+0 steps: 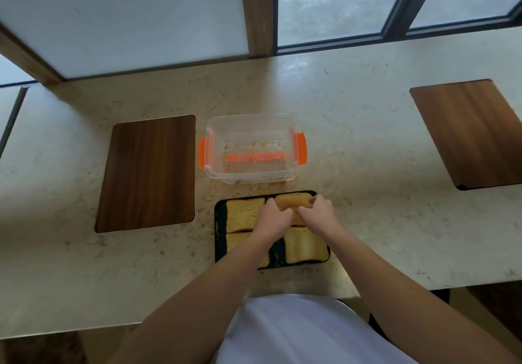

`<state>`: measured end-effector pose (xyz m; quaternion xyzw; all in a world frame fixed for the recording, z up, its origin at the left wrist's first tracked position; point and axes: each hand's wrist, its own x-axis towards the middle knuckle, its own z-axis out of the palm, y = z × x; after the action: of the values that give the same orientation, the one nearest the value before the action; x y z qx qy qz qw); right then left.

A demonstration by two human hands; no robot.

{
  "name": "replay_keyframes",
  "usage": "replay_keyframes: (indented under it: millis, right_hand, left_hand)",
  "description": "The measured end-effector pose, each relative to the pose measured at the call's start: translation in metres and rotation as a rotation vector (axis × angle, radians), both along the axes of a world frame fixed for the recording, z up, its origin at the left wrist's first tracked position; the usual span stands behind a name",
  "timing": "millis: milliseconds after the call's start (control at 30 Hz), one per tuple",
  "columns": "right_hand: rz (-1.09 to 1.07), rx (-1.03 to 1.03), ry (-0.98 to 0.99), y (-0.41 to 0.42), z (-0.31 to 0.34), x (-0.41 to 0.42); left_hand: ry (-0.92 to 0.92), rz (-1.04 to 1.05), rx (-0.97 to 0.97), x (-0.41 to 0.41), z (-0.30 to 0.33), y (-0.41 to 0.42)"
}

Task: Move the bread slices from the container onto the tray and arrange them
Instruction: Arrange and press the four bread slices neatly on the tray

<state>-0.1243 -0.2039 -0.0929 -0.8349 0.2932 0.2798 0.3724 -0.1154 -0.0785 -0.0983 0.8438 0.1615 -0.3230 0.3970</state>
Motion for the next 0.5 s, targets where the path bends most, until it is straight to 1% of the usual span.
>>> replay_keyframes:
  millis: [167,300,500]
  right_hand:
    - [0.042,0.014,0.014,0.009,0.001,0.0]
    - [0.05,0.01,0.016,0.01,0.0,0.001]
    - [0.026,0.027,-0.03,0.002,-0.002,-0.003]
  left_hand:
    - [-0.005,0.064,0.001,-0.002,-0.002,0.011]
    - [0.006,0.073,0.016,-0.001,0.001,0.015]
    - [0.025,0.071,-0.024,-0.001,0.007,0.017]
